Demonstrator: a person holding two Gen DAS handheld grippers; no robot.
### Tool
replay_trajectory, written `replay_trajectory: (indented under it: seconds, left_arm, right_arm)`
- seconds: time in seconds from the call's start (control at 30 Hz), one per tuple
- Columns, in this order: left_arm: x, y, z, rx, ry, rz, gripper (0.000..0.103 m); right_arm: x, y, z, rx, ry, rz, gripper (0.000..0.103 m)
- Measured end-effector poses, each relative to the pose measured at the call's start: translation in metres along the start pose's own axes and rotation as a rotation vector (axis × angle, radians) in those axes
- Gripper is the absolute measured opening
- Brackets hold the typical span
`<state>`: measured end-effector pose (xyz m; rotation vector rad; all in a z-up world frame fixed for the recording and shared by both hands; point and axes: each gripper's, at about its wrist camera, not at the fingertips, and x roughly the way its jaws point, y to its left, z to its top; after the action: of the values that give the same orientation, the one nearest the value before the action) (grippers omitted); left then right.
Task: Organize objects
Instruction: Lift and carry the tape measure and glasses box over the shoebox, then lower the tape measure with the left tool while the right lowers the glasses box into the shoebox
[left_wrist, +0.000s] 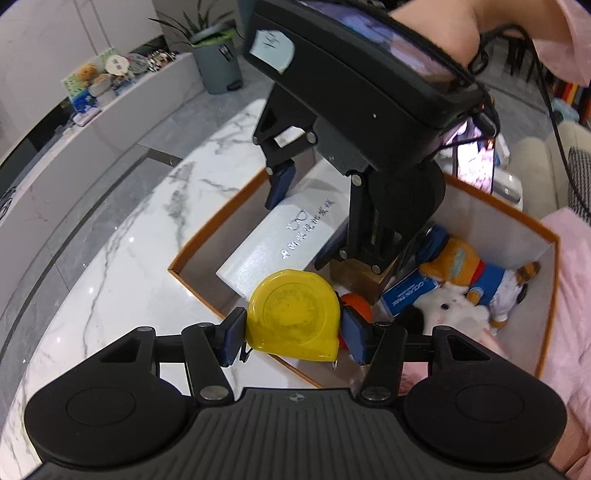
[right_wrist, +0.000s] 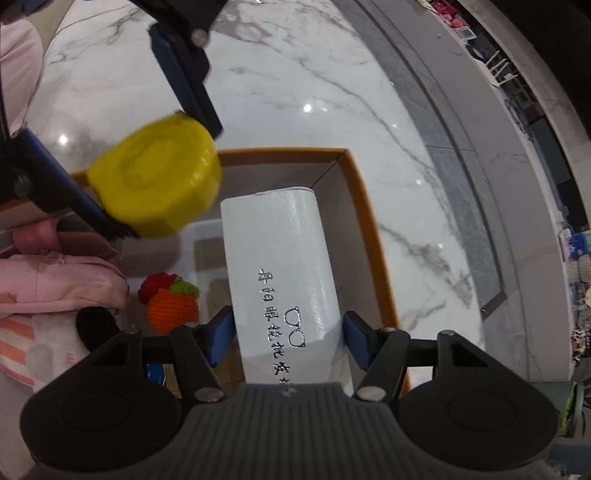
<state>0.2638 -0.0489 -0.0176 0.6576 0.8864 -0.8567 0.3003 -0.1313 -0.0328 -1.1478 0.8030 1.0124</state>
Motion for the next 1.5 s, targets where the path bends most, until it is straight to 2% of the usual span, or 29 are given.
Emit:
replay_trajectory:
  seconds: [0.4,0.67,0.83,1.07,1.17,1.3,1.47,1.5]
  left_arm:
    - [0.017,0.003,0.010,0.054,0.057,0.011,0.063]
    - [0.030,-0.003,0.018,0.102,0.085,0.014,0.063]
    - [0.039,-0.011,0.020,0.156,0.114,0.040,0.062]
    - [0.047,-0.021,0.020,0.210,0.168,0.002,0.062]
    - [0.055,-0.029,0.019,0.255,0.217,0.003,0.062]
    - [0.072,-0.025,0.021,0.245,0.304,-0.008,0.062]
    - [0.089,-0.026,0.028,0.225,0.415,-0.028,0.062]
    - [0.092,-0.026,0.028,0.135,0.442,0.011,0.062]
  right_arm:
    - [0.031,0.004,0.004,-0.105,-0.040,-0.004,0.065]
    - [0.036,0.004,-0.005,-0.093,-0.039,0.002,0.064]
    - [0.022,-0.004,-0.009,-0.007,-0.071,-0.011,0.065]
    - [-0.016,-0.009,-0.027,0.143,-0.115,-0.063,0.065]
    - [-0.028,-0.001,-0.038,0.227,-0.128,-0.071,0.065]
    - [-0.031,0.003,-0.043,0.310,-0.130,-0.075,0.065]
    - [-0.025,0.011,-0.049,0.339,-0.110,-0.079,0.065]
    - [-0.024,0.012,-0.050,0.342,-0.109,-0.080,0.064]
